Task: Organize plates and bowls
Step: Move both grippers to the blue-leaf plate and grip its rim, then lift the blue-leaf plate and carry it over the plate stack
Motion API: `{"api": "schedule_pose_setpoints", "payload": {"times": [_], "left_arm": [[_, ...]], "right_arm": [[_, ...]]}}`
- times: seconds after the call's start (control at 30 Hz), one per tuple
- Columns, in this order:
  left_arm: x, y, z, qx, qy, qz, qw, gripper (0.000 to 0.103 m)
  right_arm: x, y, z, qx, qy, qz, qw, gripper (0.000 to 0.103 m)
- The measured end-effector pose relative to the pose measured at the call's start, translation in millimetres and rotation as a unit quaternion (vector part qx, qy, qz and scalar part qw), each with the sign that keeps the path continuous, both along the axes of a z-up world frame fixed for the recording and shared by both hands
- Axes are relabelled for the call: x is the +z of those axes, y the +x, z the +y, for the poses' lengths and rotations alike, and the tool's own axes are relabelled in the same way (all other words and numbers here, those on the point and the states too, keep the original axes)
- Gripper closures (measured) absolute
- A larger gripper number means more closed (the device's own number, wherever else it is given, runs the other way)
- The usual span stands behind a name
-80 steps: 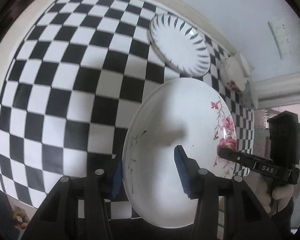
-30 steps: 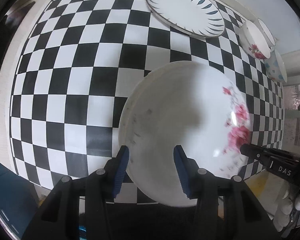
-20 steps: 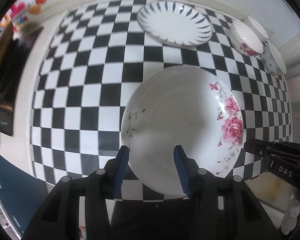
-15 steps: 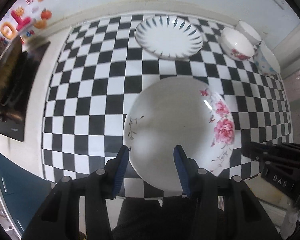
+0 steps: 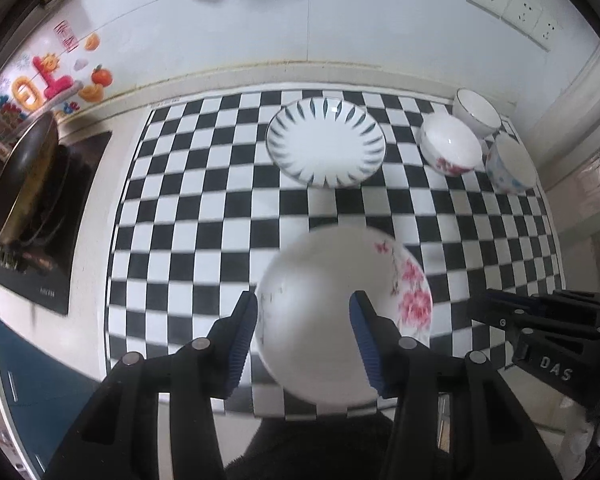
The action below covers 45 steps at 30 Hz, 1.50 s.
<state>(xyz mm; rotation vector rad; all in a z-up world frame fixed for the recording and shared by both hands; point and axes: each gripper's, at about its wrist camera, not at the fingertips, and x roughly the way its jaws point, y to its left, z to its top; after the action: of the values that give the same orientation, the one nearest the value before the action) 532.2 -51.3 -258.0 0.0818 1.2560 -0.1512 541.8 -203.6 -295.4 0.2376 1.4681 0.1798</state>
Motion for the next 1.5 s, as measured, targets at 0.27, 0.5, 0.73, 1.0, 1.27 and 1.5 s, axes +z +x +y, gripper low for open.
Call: {"api": "schedule_pose_setpoints", "payload": {"times": [0.27, 0.5, 0.73, 1.0, 1.27, 1.5], "left_arm": [[-29, 99, 10, 0.003, -0.034, 0.033, 0.9989, 0.056], [-84, 197, 35, 0.035, -0.089, 0.101, 0.9903, 0.056], [-140, 263, 26, -0.011, -0.103, 0.140, 0.9847, 0.056], [-174, 280, 4, -0.081, -0.084, 0.153, 0.9813, 0.073], [-172, 266, 0, -0.089, -0.085, 0.132, 0.9836, 0.073], [-141, 245, 7, -0.081, -0.096, 0.111, 0.9859, 0.073]], "right_arm": [[-7, 90, -23, -0.066, 0.040, -0.012, 0.997, 0.040], [-53, 179, -34, -0.107, 0.042, 0.011, 0.993, 0.040], [-128, 228, -34, -0.131, 0.026, 0.073, 0.988, 0.050], [-173, 245, -37, -0.156, 0.009, 0.092, 0.983, 0.078], [-169, 235, -47, -0.160, 0.017, 0.078, 0.984, 0.083], [-136, 217, -45, -0.145, 0.012, 0.055, 0.988, 0.084]]}}
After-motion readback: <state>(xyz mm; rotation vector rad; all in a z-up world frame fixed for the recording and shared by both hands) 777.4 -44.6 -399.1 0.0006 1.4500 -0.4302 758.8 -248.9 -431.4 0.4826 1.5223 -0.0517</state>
